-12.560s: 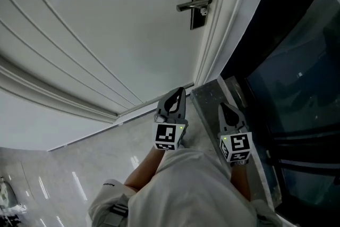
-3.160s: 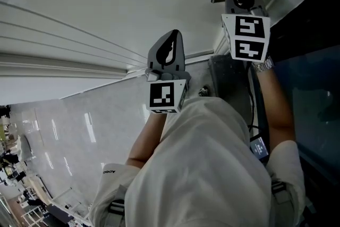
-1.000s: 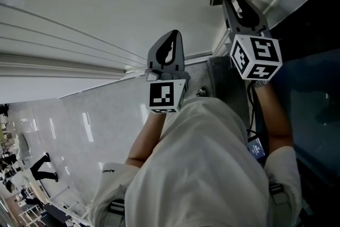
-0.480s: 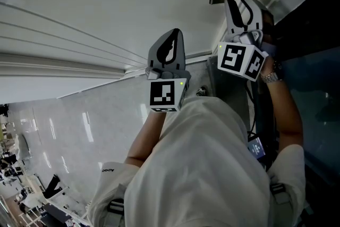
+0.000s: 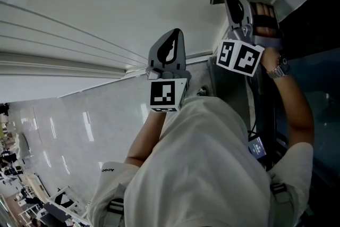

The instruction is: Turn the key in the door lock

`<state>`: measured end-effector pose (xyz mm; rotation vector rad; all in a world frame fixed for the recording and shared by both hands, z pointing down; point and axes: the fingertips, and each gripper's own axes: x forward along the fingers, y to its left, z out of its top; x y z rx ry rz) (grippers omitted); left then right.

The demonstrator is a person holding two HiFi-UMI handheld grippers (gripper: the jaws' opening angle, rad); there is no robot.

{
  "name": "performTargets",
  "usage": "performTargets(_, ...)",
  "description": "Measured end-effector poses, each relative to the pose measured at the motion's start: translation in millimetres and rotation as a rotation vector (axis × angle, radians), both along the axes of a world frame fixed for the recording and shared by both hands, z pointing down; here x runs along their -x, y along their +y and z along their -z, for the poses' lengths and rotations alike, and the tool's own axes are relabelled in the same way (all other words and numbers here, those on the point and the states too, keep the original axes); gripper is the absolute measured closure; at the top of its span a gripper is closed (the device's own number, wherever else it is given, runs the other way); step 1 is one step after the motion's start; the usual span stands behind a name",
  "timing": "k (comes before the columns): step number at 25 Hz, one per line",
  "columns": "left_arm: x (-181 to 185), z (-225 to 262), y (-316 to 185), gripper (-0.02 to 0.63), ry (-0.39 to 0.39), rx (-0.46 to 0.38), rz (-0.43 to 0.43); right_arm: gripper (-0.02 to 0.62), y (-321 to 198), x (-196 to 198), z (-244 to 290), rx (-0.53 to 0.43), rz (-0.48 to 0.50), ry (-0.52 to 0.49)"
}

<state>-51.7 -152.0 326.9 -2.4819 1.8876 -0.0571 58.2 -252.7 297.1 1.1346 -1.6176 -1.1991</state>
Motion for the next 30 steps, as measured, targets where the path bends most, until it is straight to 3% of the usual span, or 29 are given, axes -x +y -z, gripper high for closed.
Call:
performTargets(4, 0, 0, -2, 0.600, 0.001, 0.002, 0.001, 0.491, -2, 3, -3, -0.007, -0.018, 0.067)
performTargets(15, 1, -3, -8, 0.600, 0.003, 0.011, 0.003, 0.492, -8, 3, -10, -0.006, -0.037, 0.118)
performTargets(23, -1, 0, -11, 0.600, 0.007, 0.015, -0.007, 0.496, -8, 5, -2, -0.012, -0.046, 0.076)
performTargets(26, -2, 0, -14, 0.600, 0.007, 0.015, -0.009, 0.569, -12, 5, 6, -0.037, -0.058, 0.025)
performTargets(30, -4, 0, -17, 0.600, 0.008, 0.015, -0.010, 0.579, -14, 4, 9, -0.030, -0.068, -0.049)
